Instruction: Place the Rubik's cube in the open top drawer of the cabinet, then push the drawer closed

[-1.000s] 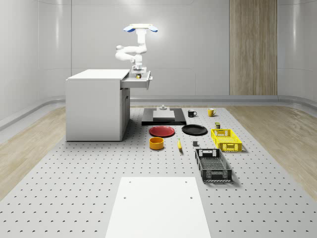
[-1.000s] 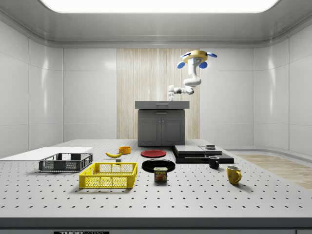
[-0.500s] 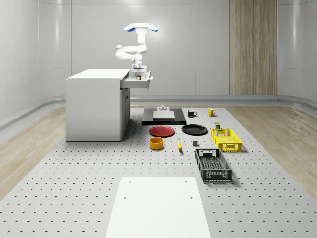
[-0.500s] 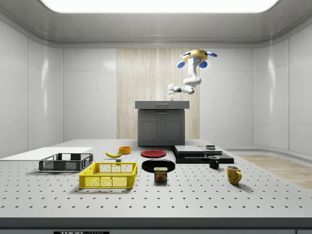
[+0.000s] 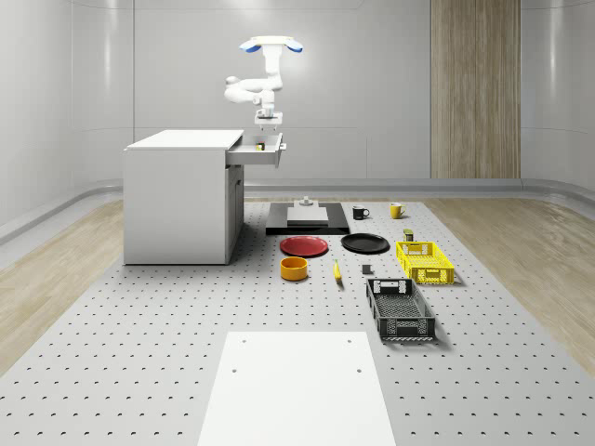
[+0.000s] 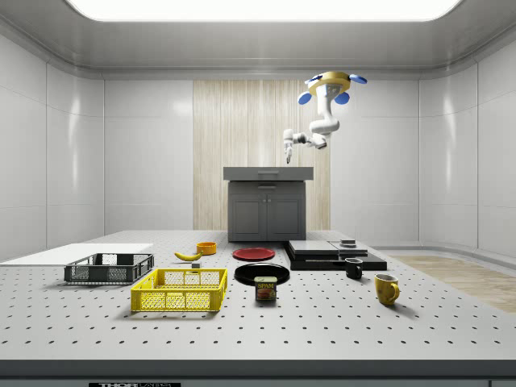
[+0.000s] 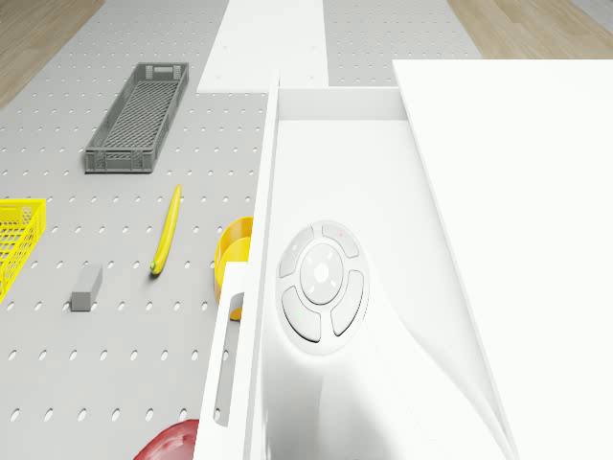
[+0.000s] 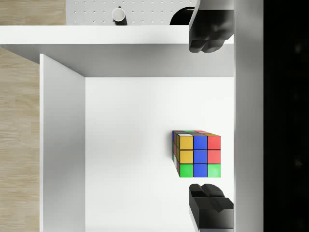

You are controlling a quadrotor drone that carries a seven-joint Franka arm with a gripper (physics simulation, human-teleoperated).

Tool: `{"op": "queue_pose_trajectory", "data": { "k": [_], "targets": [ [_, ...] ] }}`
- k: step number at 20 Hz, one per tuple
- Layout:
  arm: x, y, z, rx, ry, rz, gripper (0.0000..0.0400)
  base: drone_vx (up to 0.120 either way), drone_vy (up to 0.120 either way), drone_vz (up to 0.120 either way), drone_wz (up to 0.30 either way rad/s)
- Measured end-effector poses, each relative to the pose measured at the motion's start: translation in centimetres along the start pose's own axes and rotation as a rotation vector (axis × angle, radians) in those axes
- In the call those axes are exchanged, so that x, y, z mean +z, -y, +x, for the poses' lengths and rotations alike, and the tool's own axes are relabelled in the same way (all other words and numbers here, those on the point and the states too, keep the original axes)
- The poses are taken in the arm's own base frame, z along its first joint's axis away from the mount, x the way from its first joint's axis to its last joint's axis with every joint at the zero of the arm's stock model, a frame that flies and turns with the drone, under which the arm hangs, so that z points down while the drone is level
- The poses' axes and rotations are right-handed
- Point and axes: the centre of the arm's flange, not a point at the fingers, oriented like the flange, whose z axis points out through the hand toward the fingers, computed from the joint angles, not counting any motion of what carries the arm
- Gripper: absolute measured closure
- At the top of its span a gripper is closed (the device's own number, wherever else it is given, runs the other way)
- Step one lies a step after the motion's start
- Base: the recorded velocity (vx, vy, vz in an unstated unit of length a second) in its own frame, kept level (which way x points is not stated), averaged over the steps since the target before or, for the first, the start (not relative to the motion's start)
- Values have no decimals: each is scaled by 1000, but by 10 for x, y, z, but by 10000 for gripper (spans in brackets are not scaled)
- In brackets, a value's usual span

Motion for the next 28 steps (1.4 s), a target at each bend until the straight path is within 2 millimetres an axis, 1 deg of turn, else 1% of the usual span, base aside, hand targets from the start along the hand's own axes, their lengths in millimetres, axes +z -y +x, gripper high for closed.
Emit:
{"op": "queue_pose_trajectory", "data": {
  "k": [28],
  "targets": [
    [-1,0,0,0,0,0,0,0,120,0,0]
  ]
}}
